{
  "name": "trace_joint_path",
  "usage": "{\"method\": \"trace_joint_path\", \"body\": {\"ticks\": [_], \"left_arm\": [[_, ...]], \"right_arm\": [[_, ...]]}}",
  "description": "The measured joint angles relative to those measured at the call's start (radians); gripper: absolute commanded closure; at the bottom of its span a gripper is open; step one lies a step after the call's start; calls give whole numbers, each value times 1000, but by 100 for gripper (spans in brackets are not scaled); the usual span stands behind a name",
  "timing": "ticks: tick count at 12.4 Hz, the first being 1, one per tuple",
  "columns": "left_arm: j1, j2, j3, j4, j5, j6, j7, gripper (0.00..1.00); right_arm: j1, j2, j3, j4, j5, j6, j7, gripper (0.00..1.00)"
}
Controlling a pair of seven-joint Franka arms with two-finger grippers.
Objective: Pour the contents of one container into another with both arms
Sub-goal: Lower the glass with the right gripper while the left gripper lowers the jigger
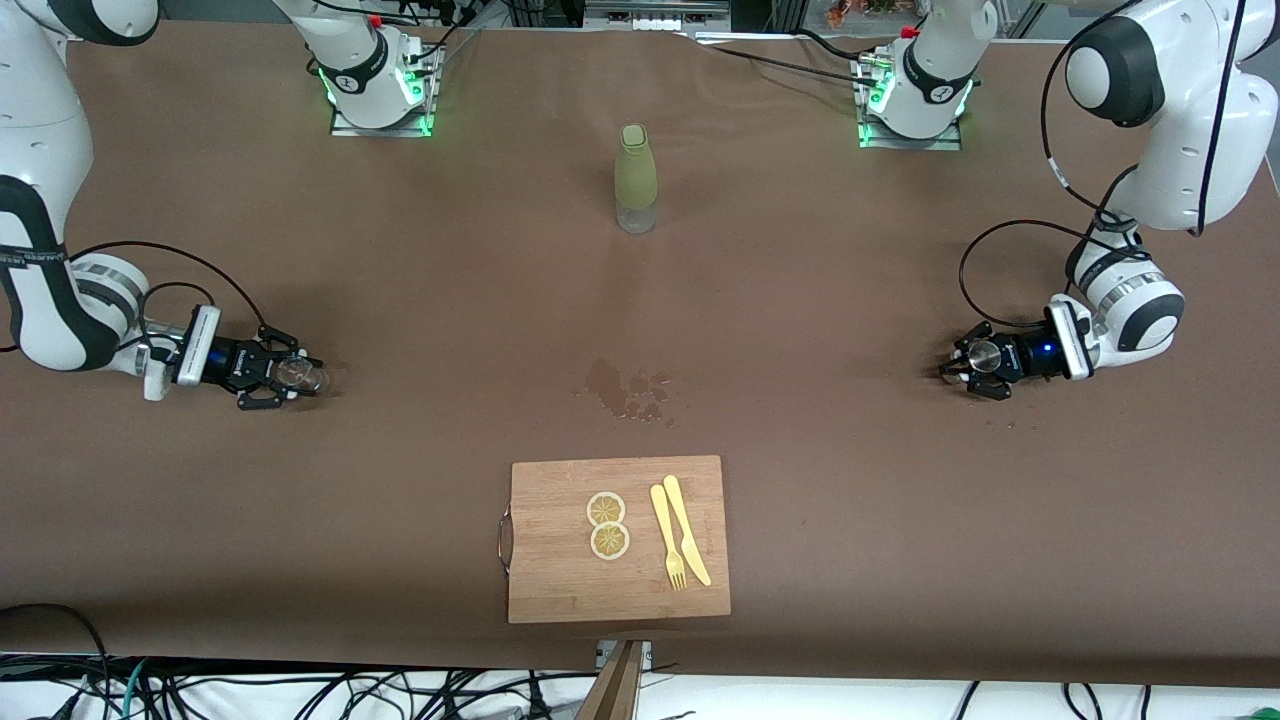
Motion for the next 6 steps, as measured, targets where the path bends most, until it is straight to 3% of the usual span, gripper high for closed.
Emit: {"method": "trace_joint_path", "body": {"ticks": [2,3,4,5,6], "left_arm": [[0,8,-2,3,0,-1,10,100],[0,9,-3,3,1,-1,10,100],[0,9,-4,4,7,-1,11,88],[0,9,-4,4,14,-1,11,76],[0,9,-4,5,17,-1,11,53]], "right_arm": [[0,11,0,14,0,13,-2,80],[0,13,0,20,0,13,-2,61],[0,16,0,27,0,13,-2,19],[0,18,0,32,2,14,-2,0],[0,20,0,34,4,15,-2,0]]}}
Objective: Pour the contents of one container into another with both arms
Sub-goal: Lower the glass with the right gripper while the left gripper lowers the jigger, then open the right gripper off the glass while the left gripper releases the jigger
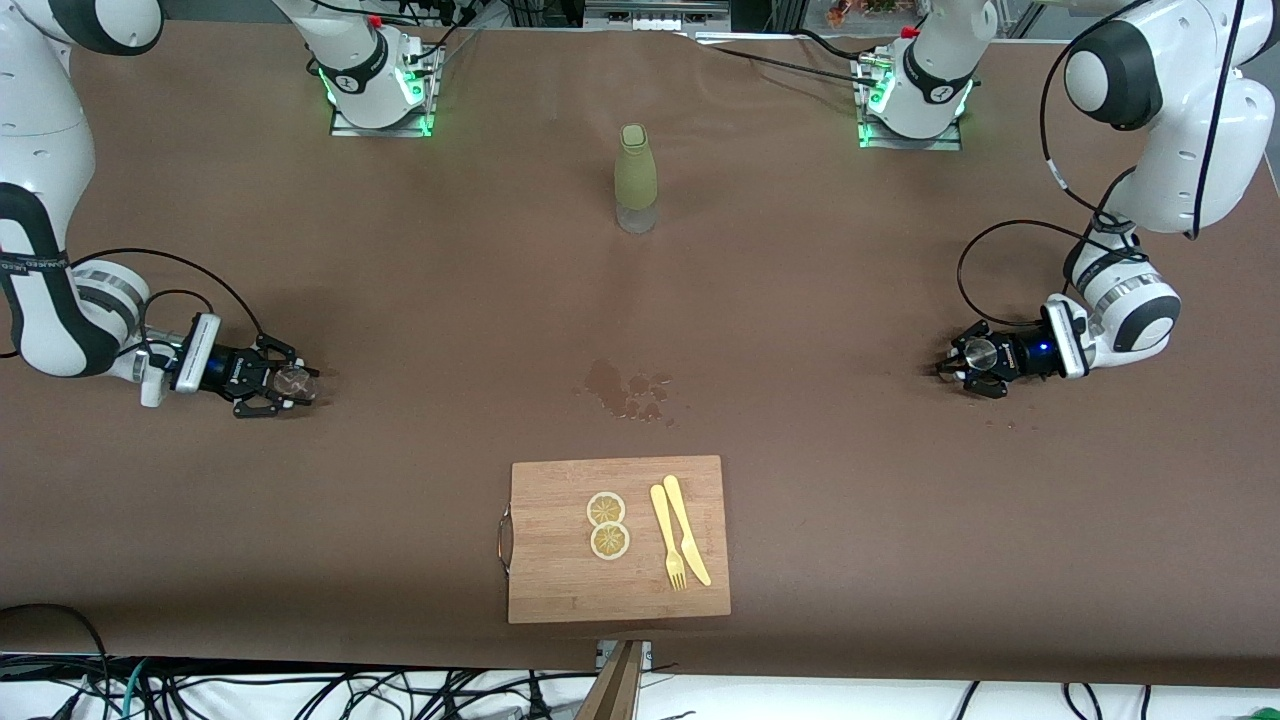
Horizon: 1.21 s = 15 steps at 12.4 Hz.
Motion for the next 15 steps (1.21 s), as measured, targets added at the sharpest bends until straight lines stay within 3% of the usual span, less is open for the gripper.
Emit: {"method": "trace_joint_path", "body": {"ticks": [2,3,9,11,15], "left_arm": [[0,0,0,0,0,0,0,36],[0,1,0,1,1,0,0,0],[1,1,0,1,16,-3,0,0],[2,1,0,5,23,-4,0,0],[34,1,2,52,109,-4,-3,0]], "right_arm": [[0,1,-2,1,2,1,0,0],[0,1,-6,1,2,1,0,0],[-1,-5,-82,45,-32,0,37,0],[0,-39,-106,59,-111,1,118,0],[19,-202,-118,59,-333,9,428,0]]}}
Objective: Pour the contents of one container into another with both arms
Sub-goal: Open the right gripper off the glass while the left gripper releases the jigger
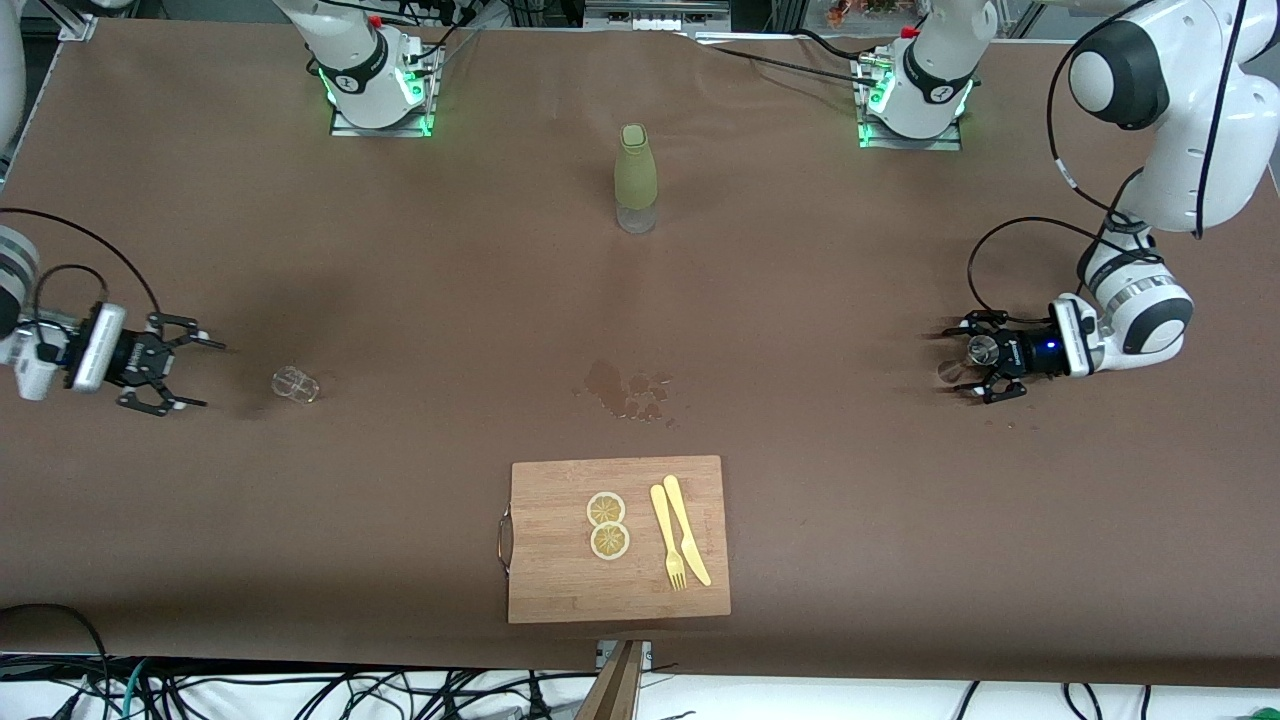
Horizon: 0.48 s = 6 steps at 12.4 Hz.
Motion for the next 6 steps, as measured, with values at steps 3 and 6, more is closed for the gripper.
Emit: {"method": "trace_joint_path", "body": {"ticks": [3,6], "left_arm": [[45,0,13,64,83,0,-19,0],[92,-1,25,152,182,-8,-81,0]], "right_arm": [[86,-136,-17,-9,-182,41,280,0],[146,-235,-21,-41,-316,51,568,0]]}}
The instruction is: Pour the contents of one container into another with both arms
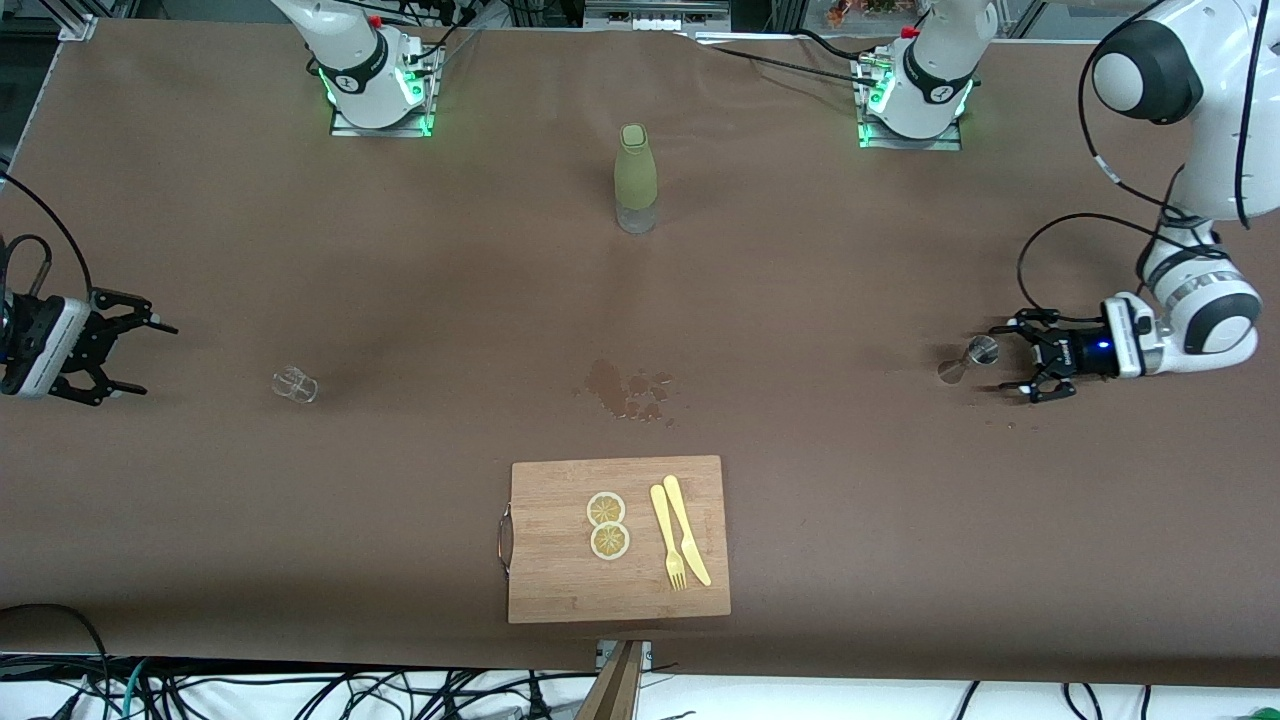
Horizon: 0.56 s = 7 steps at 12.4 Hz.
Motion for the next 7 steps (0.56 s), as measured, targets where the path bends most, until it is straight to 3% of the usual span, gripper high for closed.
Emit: {"method": "trace_joint_path", "body": {"ticks": [4,7], "left_arm": [[28,-43,33,117,119,-20,-185,0],[25,-144,32,147,198,-21,-403,0]], "right_arm": [[44,-115,63,-57,-202,2,456,0],[87,-152,94,-74,-240,3,749,0]]}}
